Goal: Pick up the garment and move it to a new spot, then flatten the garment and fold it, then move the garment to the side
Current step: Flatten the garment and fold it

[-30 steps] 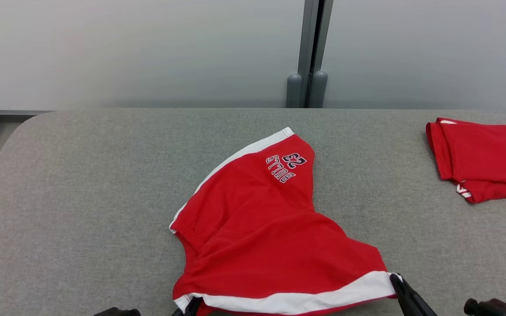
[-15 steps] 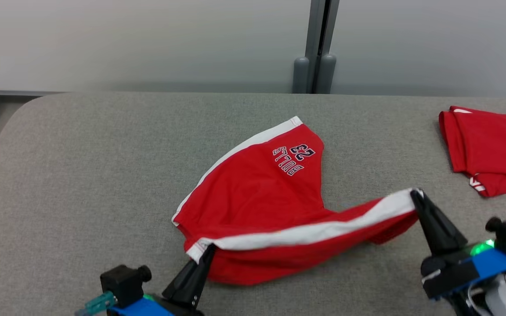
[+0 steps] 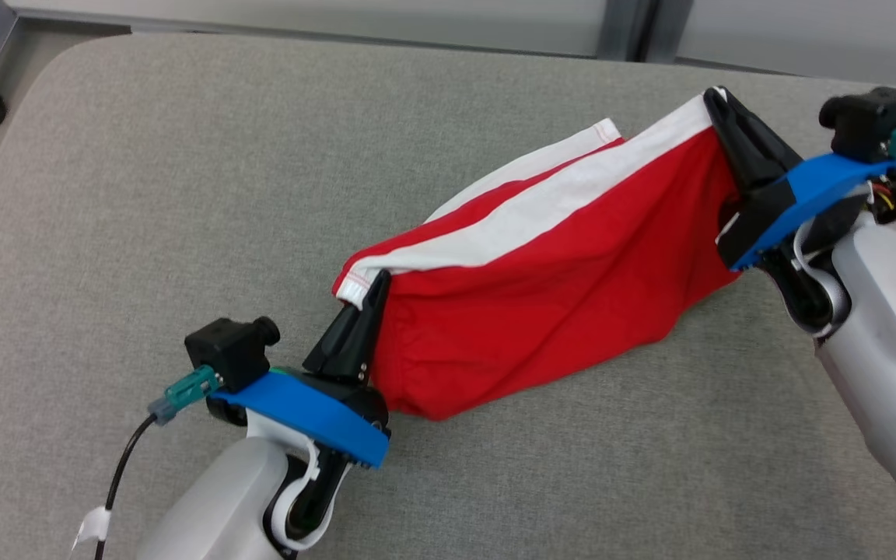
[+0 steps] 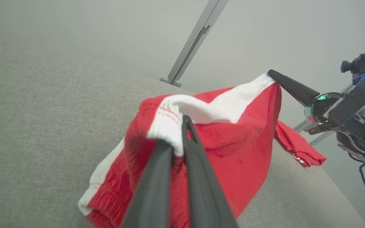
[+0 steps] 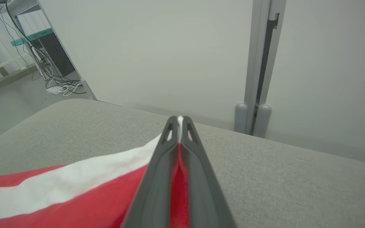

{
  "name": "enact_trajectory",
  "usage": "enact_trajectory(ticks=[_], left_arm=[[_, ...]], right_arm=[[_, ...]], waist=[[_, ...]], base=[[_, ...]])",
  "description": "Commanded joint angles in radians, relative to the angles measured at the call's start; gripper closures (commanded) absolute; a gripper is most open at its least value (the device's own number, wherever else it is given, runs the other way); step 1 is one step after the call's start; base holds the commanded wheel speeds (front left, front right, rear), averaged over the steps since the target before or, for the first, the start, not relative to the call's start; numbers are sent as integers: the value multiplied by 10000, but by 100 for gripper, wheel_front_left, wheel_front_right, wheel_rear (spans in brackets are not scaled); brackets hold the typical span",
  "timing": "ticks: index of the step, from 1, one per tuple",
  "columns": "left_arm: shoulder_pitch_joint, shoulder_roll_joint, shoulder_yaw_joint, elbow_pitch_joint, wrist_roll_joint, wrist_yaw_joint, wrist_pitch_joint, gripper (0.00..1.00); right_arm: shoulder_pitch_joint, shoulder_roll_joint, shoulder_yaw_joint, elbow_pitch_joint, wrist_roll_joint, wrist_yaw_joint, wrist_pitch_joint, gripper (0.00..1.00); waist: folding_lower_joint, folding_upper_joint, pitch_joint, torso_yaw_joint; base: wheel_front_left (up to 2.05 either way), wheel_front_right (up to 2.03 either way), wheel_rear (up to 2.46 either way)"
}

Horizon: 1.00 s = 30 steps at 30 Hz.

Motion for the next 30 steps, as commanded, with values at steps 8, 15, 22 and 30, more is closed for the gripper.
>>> enact_trajectory(ticks=[8, 15, 22, 30], left_arm=[[-1086, -567, 350, 658, 242, -80, -43, 100], [-1299, -701, 192, 1037, 643, -81, -43, 56], [-834, -729, 643, 1208, 1630, -82, -43, 0], [872, -485, 2500, 85, 3244, 226, -43, 0]], right_arm=[[-2295, 451, 989, 2495, 111, 5, -473, 100], [-3096, 682, 1578, 3947, 250, 5, -762, 51], [-2581, 529, 2196, 4017, 717, 3, -1088, 0], [-1448, -127, 2978, 3768, 1597, 3, -1018, 0]], waist=[[-3, -3, 1220, 781], [-3, -3, 1451, 902], [-3, -3, 1002, 812], [-3, -3, 408, 863]], base=[[0, 0, 0], [0, 0, 0], [0, 0, 0], [0, 0, 0]])
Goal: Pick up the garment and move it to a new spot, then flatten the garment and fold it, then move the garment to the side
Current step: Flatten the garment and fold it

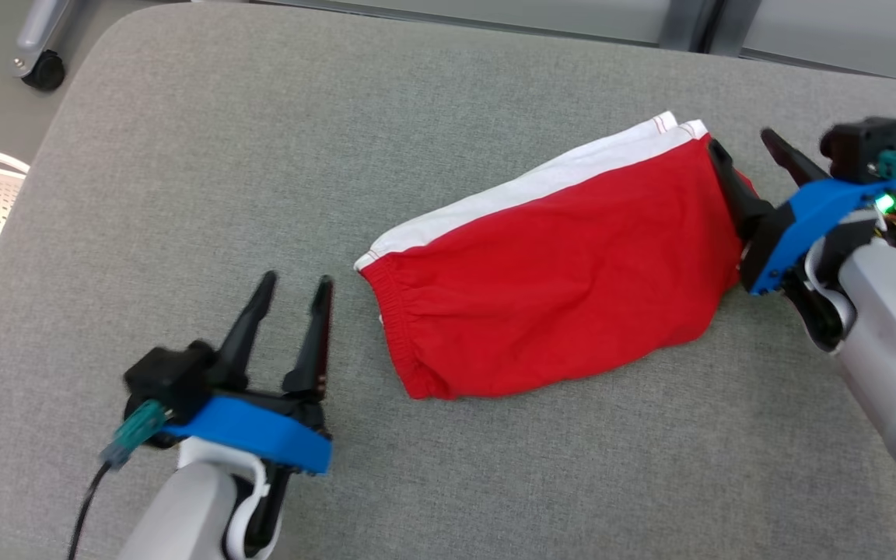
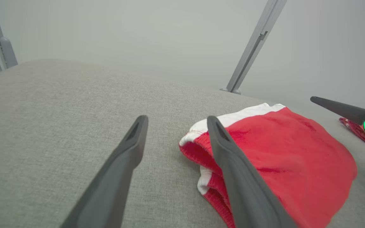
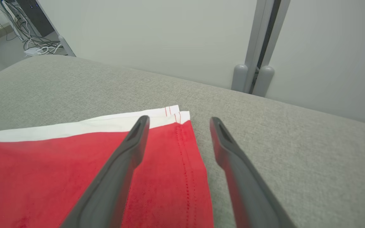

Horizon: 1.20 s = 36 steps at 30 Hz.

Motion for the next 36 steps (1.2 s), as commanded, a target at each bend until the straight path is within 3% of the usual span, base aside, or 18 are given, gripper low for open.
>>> enact_trajectory(ticks=[1, 8, 13, 18, 19, 28, 36], left_arm=[[341, -42, 417, -282, 218, 108, -43, 0], [1556, -856, 3055, -1987, 1789, 717, -43, 0], [2168, -1387, 4253, -2569, 2794, 613, -43, 0], [2410, -1572, 4778, -2604, 3244, 352, -43, 0], [2436, -1620, 4871, -2573, 3332, 283, -43, 0], [2360, -1627, 4663, -2473, 3469, 203, -43, 0], [2909, -1626, 4744, -2435, 3899, 116, -43, 0]], right_arm=[[227, -136, 64, -8, 216, 2, 64, 0], [382, -319, 214, 359, 992, 2, 472, 0], [337, -247, 415, 666, 1256, 2, 760, 0], [464, -137, 693, 754, 1533, 3, 1250, 0], [494, -138, 838, 601, 1636, 3, 1374, 100], [744, -356, 1058, 382, 2209, 2, 899, 100], [2296, -826, 812, -569, 3210, 2, 1, 100]], waist=[[2, 1, -27, 50], [2, 1, 58, 396], [2, 1, 143, 620], [2, 1, 136, 739], [2, 1, 126, 758], [2, 1, -372, 476], [2, 1, -1292, -276]], base=[[0, 0, 0], [0, 0, 0], [0, 0, 0], [0, 0, 0], [0, 0, 0], [0, 0, 0], [0, 0, 0]])
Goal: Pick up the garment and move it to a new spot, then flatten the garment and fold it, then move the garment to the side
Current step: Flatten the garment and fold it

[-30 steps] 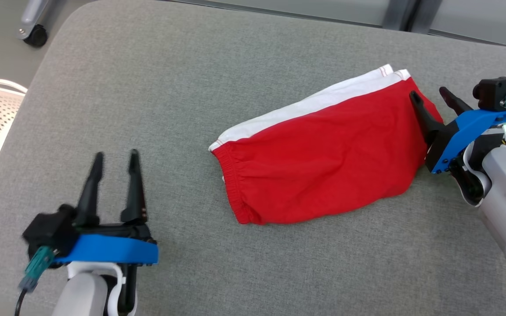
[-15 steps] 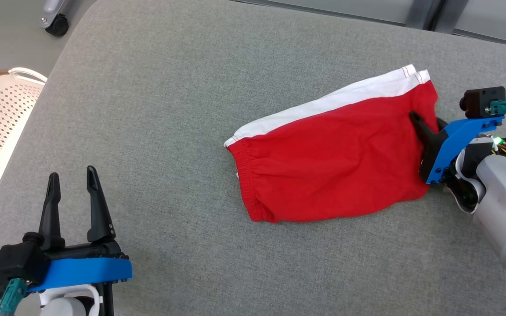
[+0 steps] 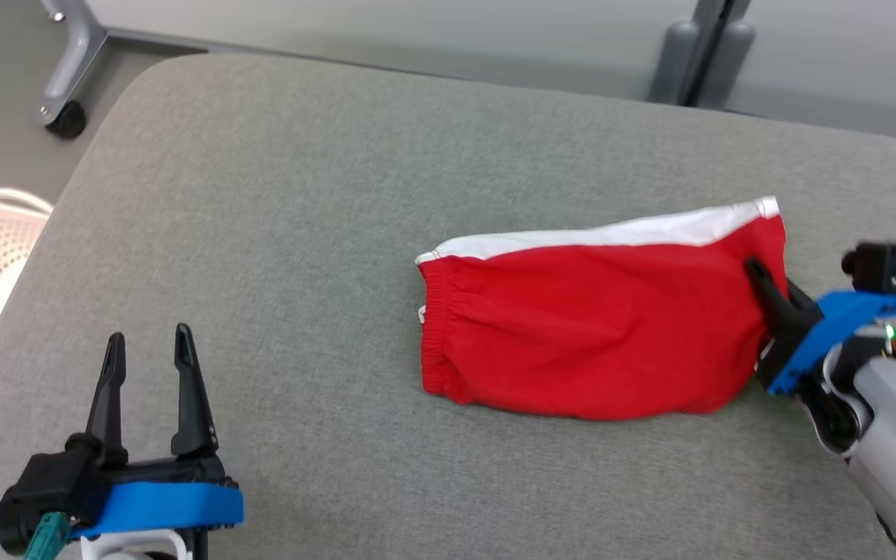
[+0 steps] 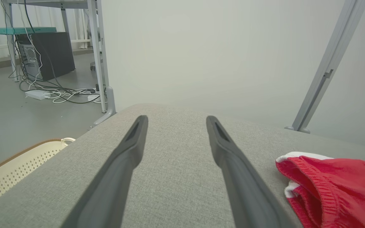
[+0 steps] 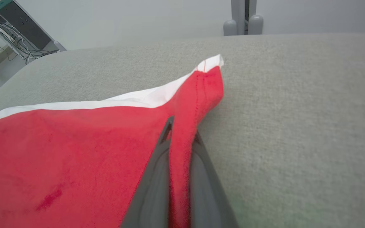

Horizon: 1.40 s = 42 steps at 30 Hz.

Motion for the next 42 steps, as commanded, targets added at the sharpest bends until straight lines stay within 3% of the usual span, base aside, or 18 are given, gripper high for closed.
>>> enact_trajectory(ticks=[1, 12, 24, 32, 37, 42], left_arm=[[219, -9, 58, -21, 150, -52, -43, 0], [761, -10, 330, -206, 378, -92, -43, 0], [677, -8, 311, -41, 508, -138, -43, 0], [904, -8, 338, -21, 370, -160, -44, 0], [764, -8, 193, -5, 340, -134, -44, 0], [633, -8, 73, 37, 322, -171, -44, 0]], right_arm=[[619, -260, -163, -197, 284, 2, -157, 100], [2551, -928, -932, -834, 897, 2, -330, 100], [1965, -424, -1444, -1260, 53, 3, -331, 100], [1700, 146, -1074, -2650, -332, 3, -147, 100], [1414, 956, -796, -3048, -752, 3, 175, 100], [1155, 2084, -605, -2513, -1348, 3, 318, 100]], waist=[[0, 1, -466, -455], [0, 1, -983, -1278], [0, 1, -1264, -1373], [0, 1, -1496, -1486], [0, 1, -1445, -1387], [0, 1, -1380, -1124]], base=[[0, 0, 0], [0, 0, 0], [0, 0, 0], [0, 0, 0], [0, 0, 0], [0, 0, 0]])
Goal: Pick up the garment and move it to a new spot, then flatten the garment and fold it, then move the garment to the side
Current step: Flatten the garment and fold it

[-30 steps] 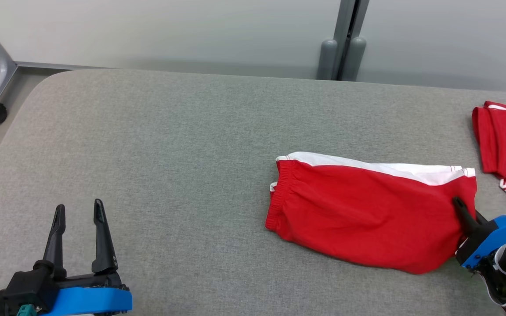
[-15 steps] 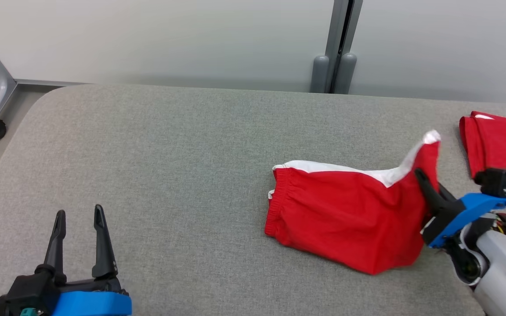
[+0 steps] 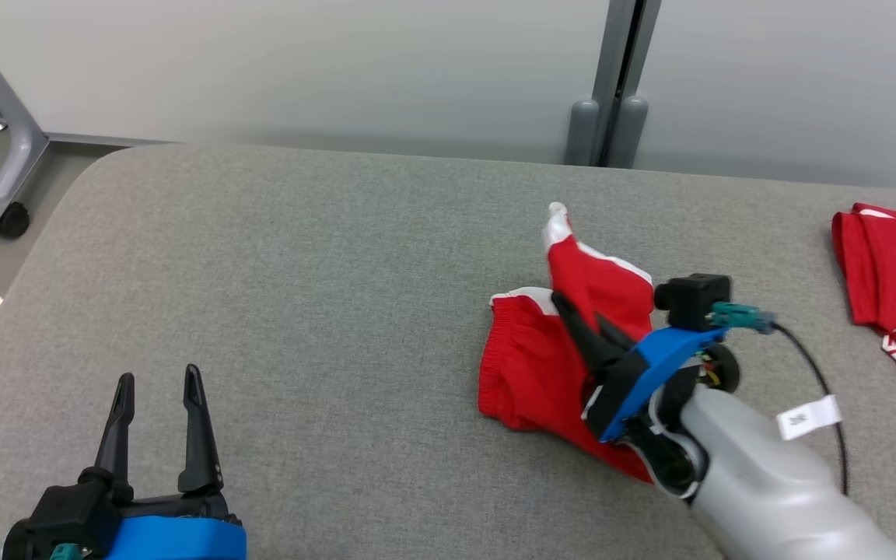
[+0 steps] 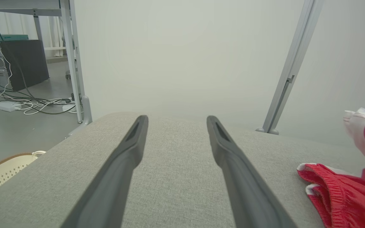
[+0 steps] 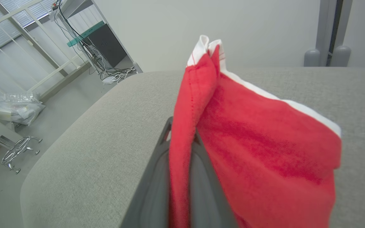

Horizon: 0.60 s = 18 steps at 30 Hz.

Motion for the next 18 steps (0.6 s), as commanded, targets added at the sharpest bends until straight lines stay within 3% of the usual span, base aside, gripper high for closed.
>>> enact_trajectory(ticks=[1, 7, 8, 9, 13, 18], left_arm=[[-179, -8, 5, 1, -37, -45, -44, 0], [-295, -10, -205, 62, -99, -30, -44, 0], [-317, -9, -217, 75, -107, -23, -44, 0], [-345, -9, -224, 94, -101, -17, -44, 0], [-396, -10, -171, 133, -60, 9, -44, 0], [-222, -12, -104, 164, -20, 29, -44, 0]], right_arm=[[-131, 309, -12, 287, -132, 5, 19, 100], [-212, 1439, 16, 1803, -437, 3, 84, 100], [-219, 1532, 34, 1981, -457, 5, 34, 64], [-218, 1605, 57, 2082, -462, 5, -25, 2], [-320, 1606, 80, 2084, -545, 5, -361, 0], [-120, 781, -497, 1472, -654, 3, -628, 0]], waist=[[0, 0, 47, 83], [0, 0, 204, 320], [0, 0, 224, 342], [0, 0, 239, 353], [0, 0, 239, 264], [0, 0, 25, 27]], base=[[0, 0, 0], [0, 0, 0], [0, 0, 0], [0, 0, 0], [0, 0, 0], [0, 0, 0]])
